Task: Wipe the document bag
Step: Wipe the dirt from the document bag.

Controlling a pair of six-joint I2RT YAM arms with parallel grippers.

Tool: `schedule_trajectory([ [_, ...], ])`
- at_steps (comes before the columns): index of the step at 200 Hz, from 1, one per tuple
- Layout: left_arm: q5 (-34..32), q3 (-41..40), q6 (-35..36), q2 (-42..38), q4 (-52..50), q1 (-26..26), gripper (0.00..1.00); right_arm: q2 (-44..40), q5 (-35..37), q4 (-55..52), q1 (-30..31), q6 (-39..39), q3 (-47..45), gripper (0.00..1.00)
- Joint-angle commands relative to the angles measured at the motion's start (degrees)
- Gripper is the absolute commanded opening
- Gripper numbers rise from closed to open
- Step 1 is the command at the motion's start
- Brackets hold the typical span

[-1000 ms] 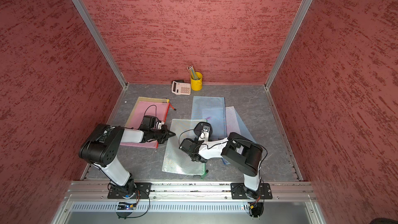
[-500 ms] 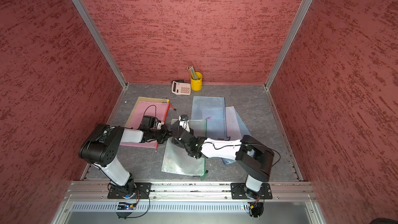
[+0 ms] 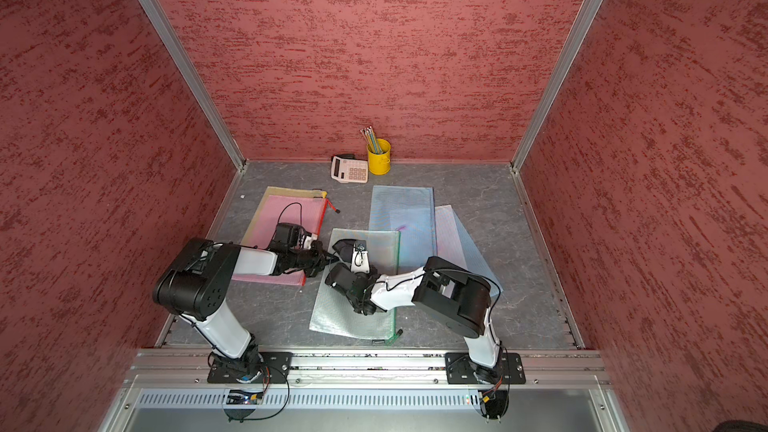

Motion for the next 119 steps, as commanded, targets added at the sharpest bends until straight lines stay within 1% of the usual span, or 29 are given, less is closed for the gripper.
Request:
schedule_trajectory([
  [1,-2.97,-1.46,-0.79,1.41,-2.72,0.19,0.00,-2.54,5.96,-32.68,1.19,16.05,-3.09,0.00],
  [14,-2.89,-1.46,-0.53,1.50,-2.72,0.32,0.00,-4.83,5.90,-38.78,1.52,19.10,-4.07,0.00],
  [21,-2.93,-1.53,-0.52,1.59,-2.42,0.28,0.00,-6.16,6.18,-40.66,1.52,19.28,-4.21,0.00],
  [37,-2.90,-2.12,-0.83,1.89,-1.33,0.32,0.00,-9.41,7.90,-42.03,1.53,17.08,-2.25,0.00],
  [42,-2.92,-2.40,-1.16,2.06,-0.65,0.28,0.00,-10.36,8.66,-41.14,1.52,15.94,-0.83,0.00],
  [44,-2.86,-2.57,-1.27,2.17,-0.27,0.28,0.00,-10.78,8.86,-40.86,1.52,14.21,-0.30,0.00],
  [46,-2.87,-2.70,-1.43,2.19,0.16,0.28,0.00,-11.19,9.00,-39.34,1.56,13.61,0.30,0.00],
  [61,-2.93,-4.10,-3.84,2.95,3.76,0.19,0.00,-14.00,7.95,-26.09,1.72,1.18,3.16,0.00],
  [69,-2.92,-5.03,-5.21,3.36,6.08,0.10,0.00,-15.18,5.24,-17.22,1.76,-4.74,3.62,0.00],
  [85,-3.85,-6.92,-8.10,3.74,11.03,-0.21,0.00,-15.31,-1.53,-2.63,1.78,-11.91,3.06,0.00],
  [98,-4.41,-8.05,-10.24,4.11,14.60,-0.55,0.00,-12.64,-4.34,4.33,1.87,-14.76,3.44,0.00],
  [111,-5.24,-8.63,-11.70,4.29,15.83,-1.01,0.00,-8.43,-6.20,6.53,1.87,-16.21,4.56,0.00],
  [119,-5.69,-9.11,-12.57,4.31,18.80,-1.34,0.00,-5.98,-7.31,8.75,2.03,-17.62,4.31,0.00],
])
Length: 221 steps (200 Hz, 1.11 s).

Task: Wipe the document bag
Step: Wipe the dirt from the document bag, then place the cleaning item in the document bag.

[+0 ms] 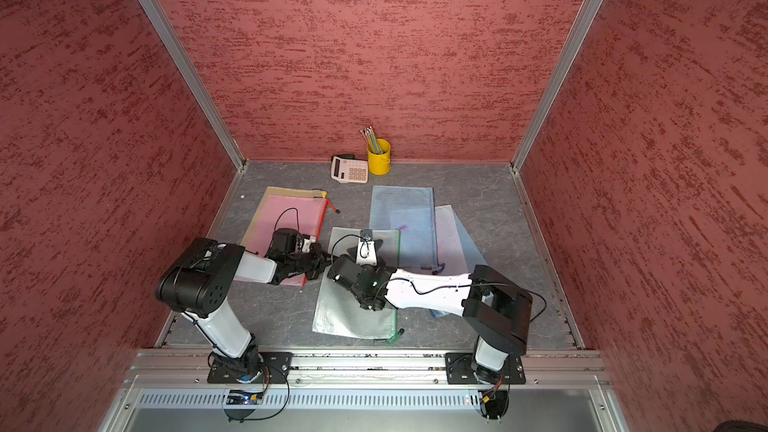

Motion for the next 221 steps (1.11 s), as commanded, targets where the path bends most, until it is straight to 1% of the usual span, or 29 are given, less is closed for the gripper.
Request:
schedule_trajectory([
  [1,-6.11,-2.86,-4.94,2.72,2.50,-1.04,0.00,6.46,-5.73,14.20,0.64,-8.97,0.45,0.00],
  [10,-6.70,-3.31,-5.82,2.72,3.62,-1.55,0.00,9.22,-6.58,16.51,0.65,-9.68,-0.08,0.00],
  [16,-7.04,-3.54,-6.34,2.78,4.13,-1.83,0.00,11.15,-5.95,16.66,0.71,-9.14,-0.03,0.00],
  [37,-7.96,-4.75,-8.20,2.81,6.26,-2.12,0.00,14.97,-4.00,13.84,0.74,-3.25,-1.33,0.00],
  [54,-8.60,-5.68,-9.03,2.97,7.50,-2.08,0.00,14.50,-4.15,13.85,1.27,1.89,-5.76,0.00],
  [74,-8.50,-5.80,-9.10,3.67,7.77,-2.04,0.00,13.70,-3.24,10.87,3.37,4.48,-8.37,0.00],
  [90,-8.09,-5.80,-8.97,4.04,7.82,-2.12,0.00,11.89,-6.72,9.73,3.81,4.30,-10.08,0.00],
  [95,-7.91,-5.72,-8.77,3.99,7.59,-2.15,0.00,10.99,-7.44,9.55,3.81,3.84,-10.39,0.06],
  [101,-7.91,-5.70,-8.46,3.84,7.07,-2.25,0.00,9.53,-7.78,9.08,3.81,3.41,-10.52,0.17],
  [110,-7.90,-5.62,-7.82,3.45,6.32,-2.27,0.00,7.17,-7.54,8.59,3.83,1.69,-10.27,0.38],
  [119,-7.81,-5.49,-6.85,2.97,5.30,-2.25,0.00,4.76,-6.87,7.66,3.59,-0.38,-9.12,0.52],
  [124,-7.81,-5.33,-6.23,2.67,4.31,-2.25,0.00,3.42,-6.58,6.77,3.49,-1.62,-8.29,0.57],
  [141,-7.72,-4.84,-4.22,1.46,1.73,-2.25,0.00,0.04,-8.40,5.16,2.19,-7.20,-5.15,0.68],
  [151,-7.68,-4.66,-3.34,0.91,0.75,-2.25,0.00,-1.14,-10.69,4.25,1.10,-10.65,-3.29,0.71],
  [162,-7.68,-4.48,-2.83,0.53,0.31,-2.25,0.00,-1.61,-11.34,1.46,-0.16,-12.11,-0.84,0.75],
  [184,-7.79,-4.48,-2.41,0.32,0.31,-2.22,0.00,-0.33,-14.04,-3.75,-2.69,-13.14,5.00,0.77],
  [207,-7.81,-4.24,-2.23,0.51,0.31,-2.15,0.00,4.22,-17.09,-4.11,-3.10,-12.64,10.03,0.78],
  [221,-7.71,-3.96,-2.08,0.77,0.31,-2.14,0.00,7.78,-17.71,-3.88,-3.47,-12.09,12.27,0.76],
])
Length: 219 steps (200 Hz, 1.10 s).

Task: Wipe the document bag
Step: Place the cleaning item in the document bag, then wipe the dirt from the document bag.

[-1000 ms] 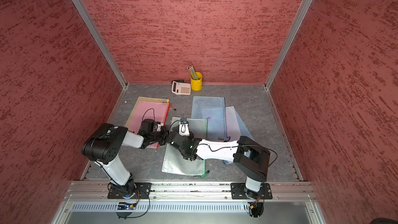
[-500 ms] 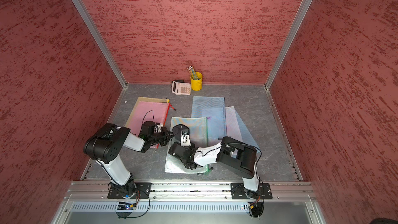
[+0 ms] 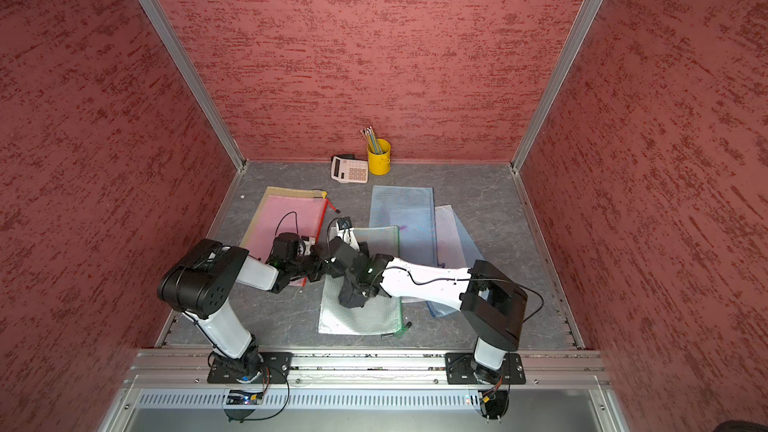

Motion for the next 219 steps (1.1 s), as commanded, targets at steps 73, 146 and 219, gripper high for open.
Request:
schedule_trajectory([
  [73,-1.52,-0.17,3.44,0.59,-10.54,1.63,0.00,5.66,-12.52,8.20,-6.12,0.14,-11.48,0.49],
  [146,0.01,1.04,5.87,1.38,-12.63,1.95,0.00,-1.12,-11.02,17.72,-6.49,-2.91,-14.58,0.65],
  [219,0.30,1.77,5.73,1.80,-12.85,2.47,0.00,10.54,-9.08,6.13,-5.44,-4.81,-5.34,0.39],
])
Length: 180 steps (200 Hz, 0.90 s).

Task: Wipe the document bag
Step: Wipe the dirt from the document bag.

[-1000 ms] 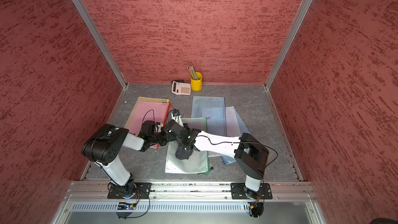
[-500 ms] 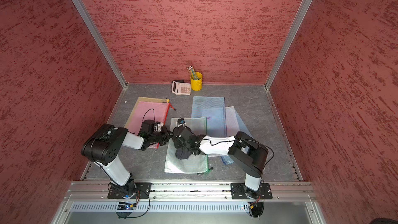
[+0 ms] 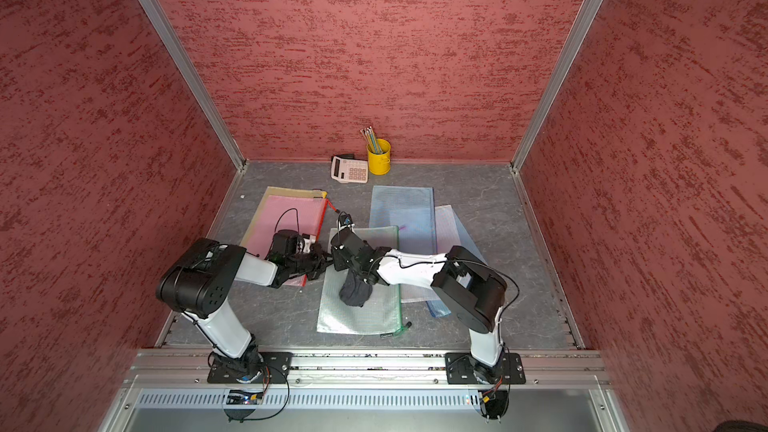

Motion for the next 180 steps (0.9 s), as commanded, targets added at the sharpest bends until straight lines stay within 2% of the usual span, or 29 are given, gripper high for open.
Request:
schedule_trajectory([
  [1,-2.61,-0.77,0.79,1.85,-6.82,0.75,0.00,1.84,2.27,-6.08,1.09,0.31,-1.24,0.38],
  [25,-2.71,-0.75,0.61,1.77,-6.81,1.08,0.00,-0.10,2.15,-6.97,2.39,4.03,-5.48,0.24],
  [36,-2.78,-0.71,0.38,1.79,-6.66,1.11,0.00,-1.07,2.14,-7.18,3.32,5.04,-7.28,0.20],
  [49,-2.69,-0.68,0.19,2.06,-6.46,1.11,0.00,-1.78,1.71,-8.87,4.55,5.68,-8.13,0.20],
  [60,-2.58,-0.60,-0.05,2.34,-6.15,1.11,0.00,-2.25,0.92,-10.37,5.55,6.32,-8.65,0.26],
  [74,-2.37,-0.51,-0.06,2.64,-6.04,1.19,0.00,-3.33,-1.55,-11.53,6.28,7.17,-9.29,0.40],
  [88,-2.17,-0.55,0.12,2.74,-6.08,1.30,0.00,-4.88,-3.75,-12.90,6.51,8.27,-9.81,0.48],
  [117,-1.62,-0.58,0.67,2.56,-6.21,1.81,0.00,-10.44,-0.53,-16.89,6.41,9.53,-9.07,0.71],
  [147,1.11,1.09,2.88,3.10,-7.76,1.99,0.00,-13.63,2.77,-22.63,6.41,1.80,-2.10,0.85],
  [180,5.33,7.03,11.35,4.47,-18.70,2.86,0.00,-11.39,3.16,-31.56,6.41,-10.61,1.48,0.89],
])
